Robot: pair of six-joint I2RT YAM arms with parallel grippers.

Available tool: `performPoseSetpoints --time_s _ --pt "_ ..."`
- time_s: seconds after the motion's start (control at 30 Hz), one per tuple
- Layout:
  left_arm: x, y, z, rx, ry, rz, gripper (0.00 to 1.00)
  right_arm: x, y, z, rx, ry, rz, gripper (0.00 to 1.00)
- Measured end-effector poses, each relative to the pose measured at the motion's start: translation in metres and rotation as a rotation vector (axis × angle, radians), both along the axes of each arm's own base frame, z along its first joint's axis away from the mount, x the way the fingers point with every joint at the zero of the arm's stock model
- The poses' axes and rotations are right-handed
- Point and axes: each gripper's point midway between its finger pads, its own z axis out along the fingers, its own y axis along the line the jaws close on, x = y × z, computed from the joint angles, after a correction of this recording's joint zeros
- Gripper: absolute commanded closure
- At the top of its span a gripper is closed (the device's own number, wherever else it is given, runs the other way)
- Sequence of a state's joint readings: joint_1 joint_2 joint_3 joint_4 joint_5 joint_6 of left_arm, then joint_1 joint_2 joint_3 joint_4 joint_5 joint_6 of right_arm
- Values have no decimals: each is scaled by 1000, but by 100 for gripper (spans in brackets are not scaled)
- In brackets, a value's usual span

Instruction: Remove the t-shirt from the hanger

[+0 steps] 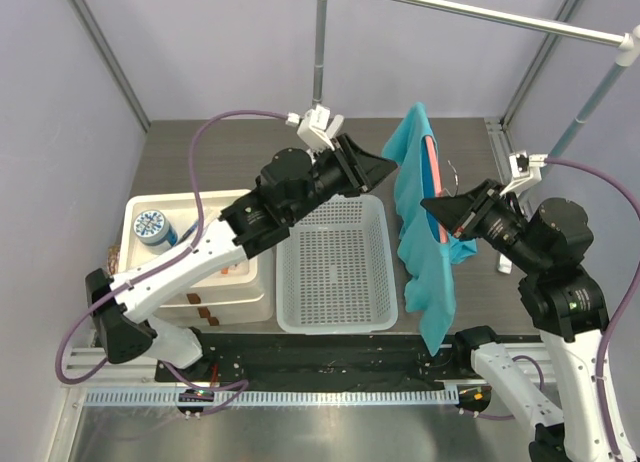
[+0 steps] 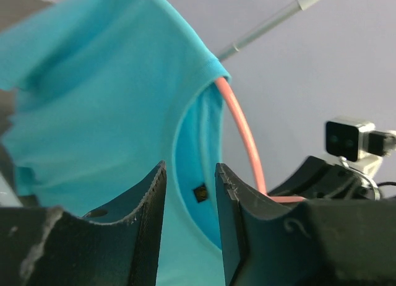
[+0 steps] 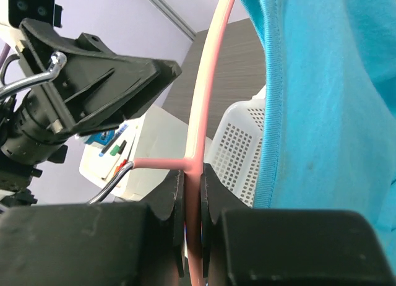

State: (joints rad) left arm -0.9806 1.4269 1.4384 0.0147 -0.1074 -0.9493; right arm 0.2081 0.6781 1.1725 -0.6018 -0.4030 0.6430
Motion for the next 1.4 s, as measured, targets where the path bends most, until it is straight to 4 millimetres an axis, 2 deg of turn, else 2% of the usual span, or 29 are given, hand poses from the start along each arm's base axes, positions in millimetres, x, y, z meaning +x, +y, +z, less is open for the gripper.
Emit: performPoseSetpoints --time_s 0.1,0.3,0.5,0.73,0.77,0.87,0.97,1.07,1.13,1.23,1.27,1.4 --pt "7 3 0 73 -58 29 52 -5 -1 4 6 -11 1 99" --pt "22 -20 -20 209 -112 0 42 -7 0 3 8 -5 7 99" --pt "20 -33 -38 274 -140 -66 41 -9 2 3 11 -3 21 99" --pt "25 -42 -26 262 -165 -74 50 -10 6 -2 18 10 48 99" --pt "26 -44 -22 259 -171 -73 58 -10 7 -6 19 19 51 99" --pt "32 -49 -20 269 -184 -64 73 -9 8 -13 23 40 55 99" --pt "42 -51 -22 299 -190 -33 72 -11 8 -13 30 47 58 99" --pt "53 -50 -23 326 -190 -1 63 -14 8 -11 36 41 59 99" --pt "60 -50 -22 338 -193 9 64 -16 8 -10 39 34 61 99" --pt "70 -48 -20 342 -195 22 83 -16 8 -10 38 32 60 99" --pt "73 -48 -20 342 -194 25 100 -15 8 -10 38 35 60 99" --pt "84 -46 -20 340 -190 48 100 -15 8 -10 36 36 62 99"
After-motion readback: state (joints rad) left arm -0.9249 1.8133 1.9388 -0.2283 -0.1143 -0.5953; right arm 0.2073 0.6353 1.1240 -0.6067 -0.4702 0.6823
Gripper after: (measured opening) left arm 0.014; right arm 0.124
